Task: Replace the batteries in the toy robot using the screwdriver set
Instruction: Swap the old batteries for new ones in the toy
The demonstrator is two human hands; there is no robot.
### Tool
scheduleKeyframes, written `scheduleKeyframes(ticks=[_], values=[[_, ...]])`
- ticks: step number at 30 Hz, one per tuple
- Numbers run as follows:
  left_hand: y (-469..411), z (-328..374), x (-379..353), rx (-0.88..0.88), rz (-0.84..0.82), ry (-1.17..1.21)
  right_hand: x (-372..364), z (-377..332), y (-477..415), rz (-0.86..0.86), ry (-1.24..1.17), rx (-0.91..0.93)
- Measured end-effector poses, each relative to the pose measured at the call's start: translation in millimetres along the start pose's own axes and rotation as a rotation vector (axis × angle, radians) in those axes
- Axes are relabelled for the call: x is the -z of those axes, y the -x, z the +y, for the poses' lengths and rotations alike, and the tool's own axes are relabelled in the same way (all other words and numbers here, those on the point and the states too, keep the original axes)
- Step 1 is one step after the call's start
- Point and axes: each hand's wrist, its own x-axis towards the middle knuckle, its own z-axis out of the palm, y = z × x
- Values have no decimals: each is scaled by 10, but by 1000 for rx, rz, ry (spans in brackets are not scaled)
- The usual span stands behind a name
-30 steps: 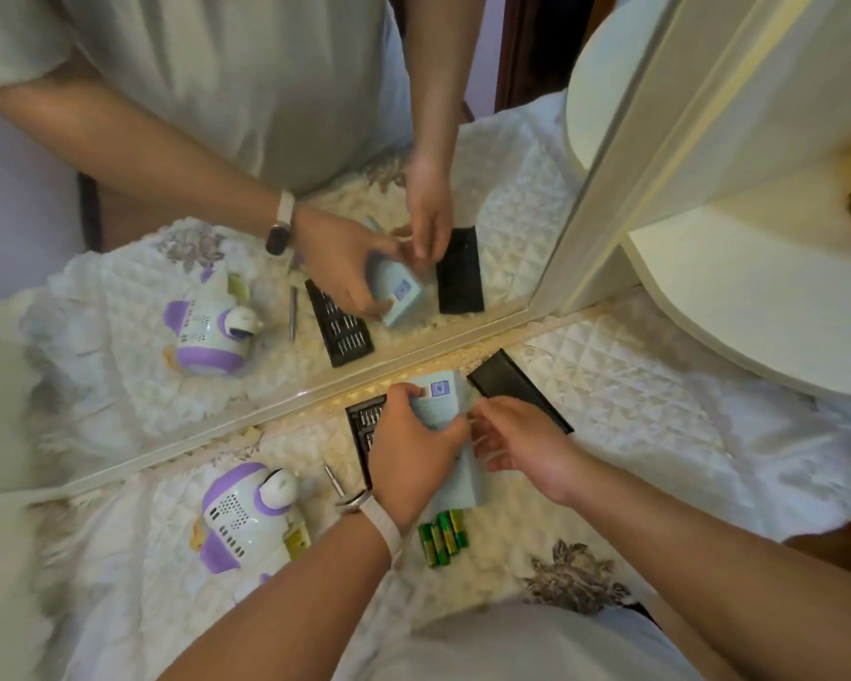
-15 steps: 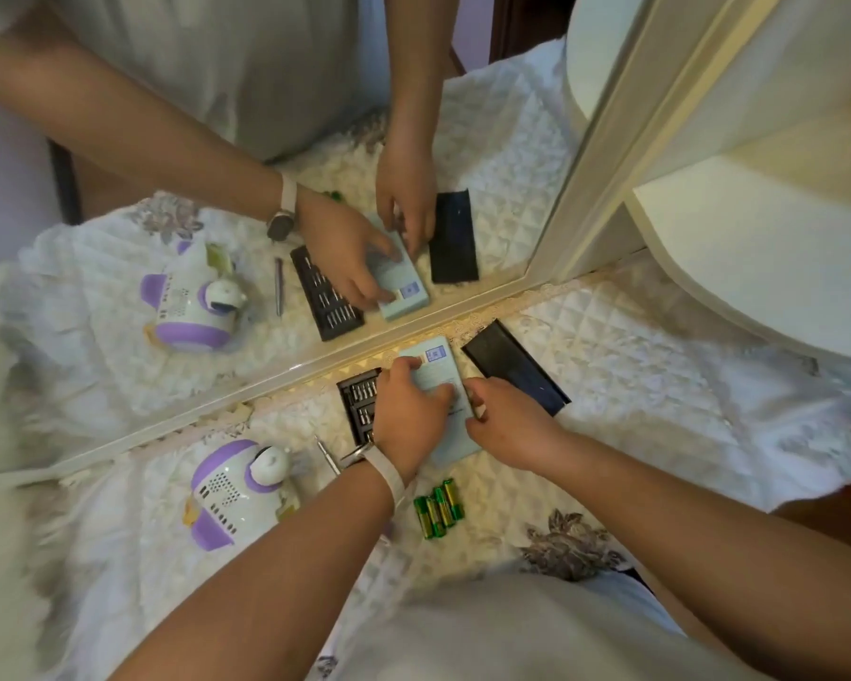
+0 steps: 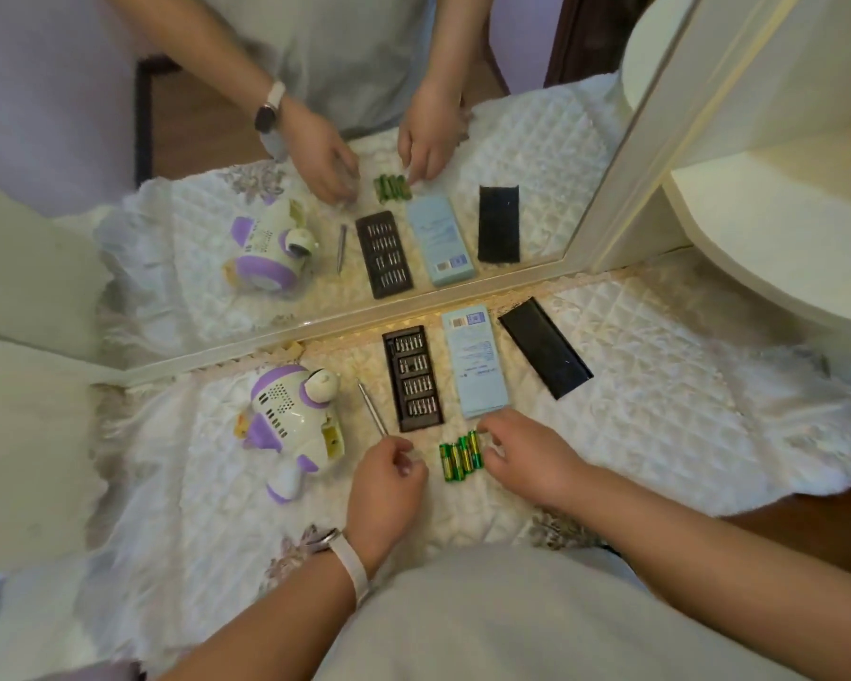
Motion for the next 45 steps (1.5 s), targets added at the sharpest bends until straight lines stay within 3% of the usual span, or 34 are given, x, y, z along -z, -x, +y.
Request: scheduleKeyframes(ticks=[4,8,12,17,26,29,36,45], values=[[70,-184,-30,-48,35,-65,-258,-146,69,-29,145,49],[76,-140,-60,-194,-47,-235,-416,-176,40,-33,221,62],[-25,-23,-117,-320,-176,-417,-493,-162,-8,-9,212,41],[-125,10,-184,-357,-242,-587,-566,-137,39,21,170,46],[-29,-94,-147,-377,-161,-521,-637,-241,190,114,13,52],[29,-139,-138,-321,-128,-412,-632,-277,227,134,-15,2],[113,-160,68,-152,-128,173,-545,-413,359,242,-194,-114],[281,21,724,-115,-75,638,-256,-976,393,333,-472,-26]])
